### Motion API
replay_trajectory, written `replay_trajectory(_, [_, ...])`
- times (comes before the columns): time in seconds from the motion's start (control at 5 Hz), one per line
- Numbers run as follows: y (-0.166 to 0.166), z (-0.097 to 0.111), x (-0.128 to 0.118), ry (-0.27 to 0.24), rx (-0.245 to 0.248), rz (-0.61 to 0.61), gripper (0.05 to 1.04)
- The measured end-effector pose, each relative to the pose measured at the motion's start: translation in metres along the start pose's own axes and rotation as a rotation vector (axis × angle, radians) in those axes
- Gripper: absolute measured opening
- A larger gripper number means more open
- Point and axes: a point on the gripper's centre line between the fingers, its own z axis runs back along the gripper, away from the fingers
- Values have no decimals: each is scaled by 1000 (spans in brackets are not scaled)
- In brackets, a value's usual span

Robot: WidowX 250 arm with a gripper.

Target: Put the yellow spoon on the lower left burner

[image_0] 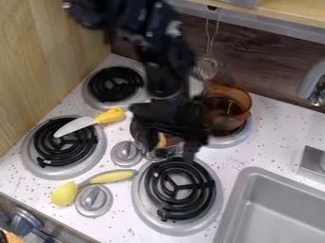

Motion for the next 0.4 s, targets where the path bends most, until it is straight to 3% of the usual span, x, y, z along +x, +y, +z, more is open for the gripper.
replay_trajectory(0.2, [22, 1, -1, 18, -17, -232, 1001])
replay_trajectory(0.4, [47, -11, -6, 59, 16, -418, 1001])
